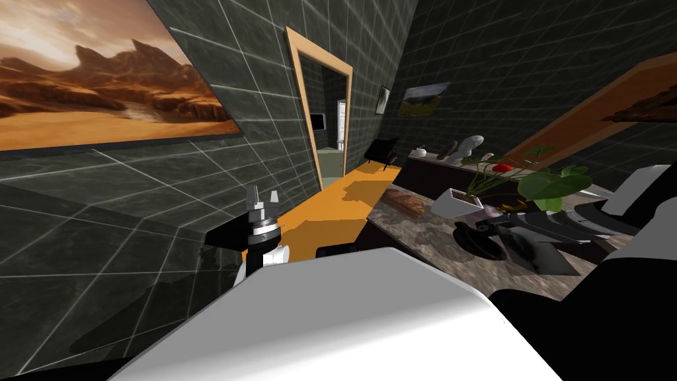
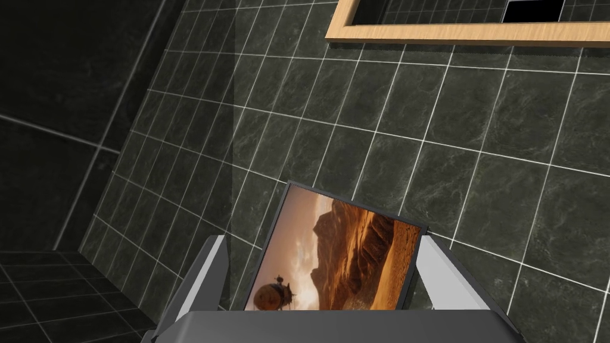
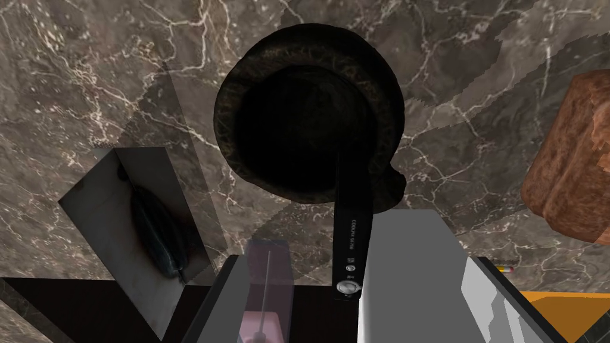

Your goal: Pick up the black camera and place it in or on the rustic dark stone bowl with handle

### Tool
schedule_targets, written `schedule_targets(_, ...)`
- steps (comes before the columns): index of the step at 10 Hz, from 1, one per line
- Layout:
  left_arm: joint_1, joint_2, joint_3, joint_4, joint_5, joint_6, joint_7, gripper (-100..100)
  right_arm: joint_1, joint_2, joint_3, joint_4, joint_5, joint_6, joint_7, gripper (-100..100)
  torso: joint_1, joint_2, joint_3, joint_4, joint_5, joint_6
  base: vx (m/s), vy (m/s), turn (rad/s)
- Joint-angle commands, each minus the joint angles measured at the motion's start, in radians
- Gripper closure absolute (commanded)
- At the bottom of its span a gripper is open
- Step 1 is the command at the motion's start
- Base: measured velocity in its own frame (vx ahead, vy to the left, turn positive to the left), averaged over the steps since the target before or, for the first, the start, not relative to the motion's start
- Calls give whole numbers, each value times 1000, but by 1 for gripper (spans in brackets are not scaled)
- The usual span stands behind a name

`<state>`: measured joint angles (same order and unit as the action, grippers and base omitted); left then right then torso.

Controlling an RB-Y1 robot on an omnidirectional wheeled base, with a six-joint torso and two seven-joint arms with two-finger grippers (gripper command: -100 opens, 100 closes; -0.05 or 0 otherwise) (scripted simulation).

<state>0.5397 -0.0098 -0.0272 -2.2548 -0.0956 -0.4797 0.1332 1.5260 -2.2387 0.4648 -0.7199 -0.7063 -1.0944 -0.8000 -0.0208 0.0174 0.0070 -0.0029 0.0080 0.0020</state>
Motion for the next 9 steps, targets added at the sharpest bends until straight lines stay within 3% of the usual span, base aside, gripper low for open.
schedule_targets(1,0,0,0,0,0,0,0,0,11,0,-1,39,1,-32,-17,-100,0,0,0,0,0,0,26,23,-14)
schedule_targets(9,0,0,0,0,0,0,0,0,-32,-3,92,189,7,-172,-79,-100,0,0,0,0,0,0,27,26,-31)
